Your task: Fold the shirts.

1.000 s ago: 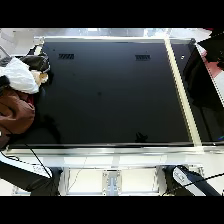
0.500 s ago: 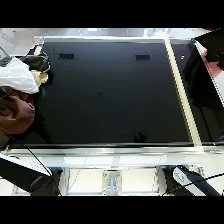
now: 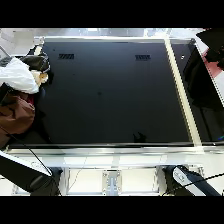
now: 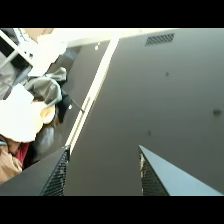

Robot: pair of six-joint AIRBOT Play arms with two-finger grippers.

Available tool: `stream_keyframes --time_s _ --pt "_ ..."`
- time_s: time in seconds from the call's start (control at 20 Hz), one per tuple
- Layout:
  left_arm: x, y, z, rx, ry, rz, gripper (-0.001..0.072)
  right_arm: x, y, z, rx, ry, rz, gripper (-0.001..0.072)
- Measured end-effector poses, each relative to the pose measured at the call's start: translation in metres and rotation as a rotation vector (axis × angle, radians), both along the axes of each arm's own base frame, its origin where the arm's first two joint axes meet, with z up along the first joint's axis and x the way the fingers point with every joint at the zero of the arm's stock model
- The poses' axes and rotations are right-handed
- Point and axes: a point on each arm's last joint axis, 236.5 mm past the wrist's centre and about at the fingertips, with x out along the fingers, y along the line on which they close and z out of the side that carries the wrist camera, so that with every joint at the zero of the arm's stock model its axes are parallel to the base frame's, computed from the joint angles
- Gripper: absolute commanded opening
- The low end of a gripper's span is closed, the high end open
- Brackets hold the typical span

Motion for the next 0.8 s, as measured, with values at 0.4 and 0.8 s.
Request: stream_keyframes --time_s 0.4,0.8 --pt "-0.002 -0.028 0.004 -0.092 0.005 -0.06 0.0009 0.004 -0.003 0.006 0.01 -0.026 -0.02 0.0485" --pt "0.035 -0.182 0.176 -0.284 -0.433 -0.42 0.0008 -0.005 -0.003 0.039 -0.03 -0.117 -0.036 0.0485"
